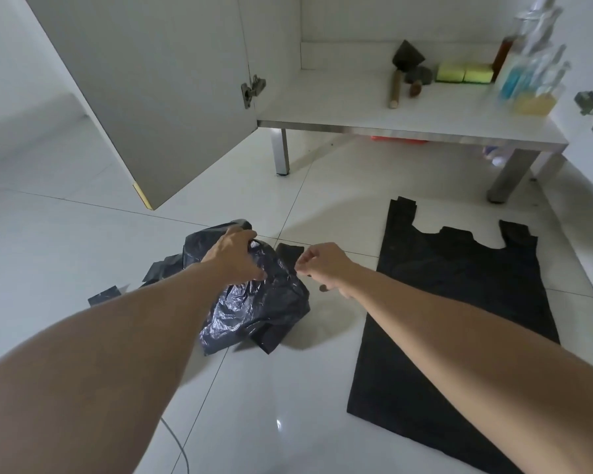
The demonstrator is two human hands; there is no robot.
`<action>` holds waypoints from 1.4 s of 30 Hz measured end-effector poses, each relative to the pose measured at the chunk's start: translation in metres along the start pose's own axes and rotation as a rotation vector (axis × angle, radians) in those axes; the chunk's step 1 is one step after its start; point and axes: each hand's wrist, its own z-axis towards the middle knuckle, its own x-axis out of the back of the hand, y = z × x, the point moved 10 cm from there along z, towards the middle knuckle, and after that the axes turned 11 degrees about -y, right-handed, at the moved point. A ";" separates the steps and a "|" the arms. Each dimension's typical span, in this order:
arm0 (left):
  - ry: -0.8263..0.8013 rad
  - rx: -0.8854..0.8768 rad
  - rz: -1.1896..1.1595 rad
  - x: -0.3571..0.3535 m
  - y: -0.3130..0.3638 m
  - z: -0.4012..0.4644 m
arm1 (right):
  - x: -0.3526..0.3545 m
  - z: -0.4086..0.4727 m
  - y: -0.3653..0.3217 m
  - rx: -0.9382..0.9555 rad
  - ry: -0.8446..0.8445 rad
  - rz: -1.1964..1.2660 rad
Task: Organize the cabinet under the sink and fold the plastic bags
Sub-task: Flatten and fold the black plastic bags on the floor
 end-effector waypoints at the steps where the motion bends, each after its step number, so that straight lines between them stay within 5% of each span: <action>1: -0.003 0.004 -0.025 -0.001 -0.004 0.000 | -0.003 -0.002 -0.001 0.002 -0.032 -0.025; 6: 0.008 0.017 -0.098 0.003 -0.019 -0.002 | -0.027 -0.012 0.011 -0.062 -0.126 -0.318; 12: -0.046 0.063 -0.168 0.006 -0.003 -0.011 | 0.022 -0.023 -0.029 0.066 0.048 0.220; 15: -0.109 -0.004 -0.229 0.008 0.014 -0.017 | 0.047 -0.036 -0.051 0.110 0.107 0.347; 18: -0.009 -0.044 -0.208 0.026 0.026 -0.023 | 0.074 -0.043 -0.067 0.156 0.198 0.388; 25: 0.138 -0.087 -0.438 0.097 0.044 -0.020 | 0.140 -0.067 -0.099 0.395 0.444 0.041; 32: 0.357 -0.172 -0.405 0.182 0.080 -0.035 | 0.123 -0.083 -0.135 0.461 0.195 -0.220; 42: 0.750 -0.153 -0.127 0.278 0.088 -0.097 | 0.173 -0.091 -0.150 0.307 0.702 -0.581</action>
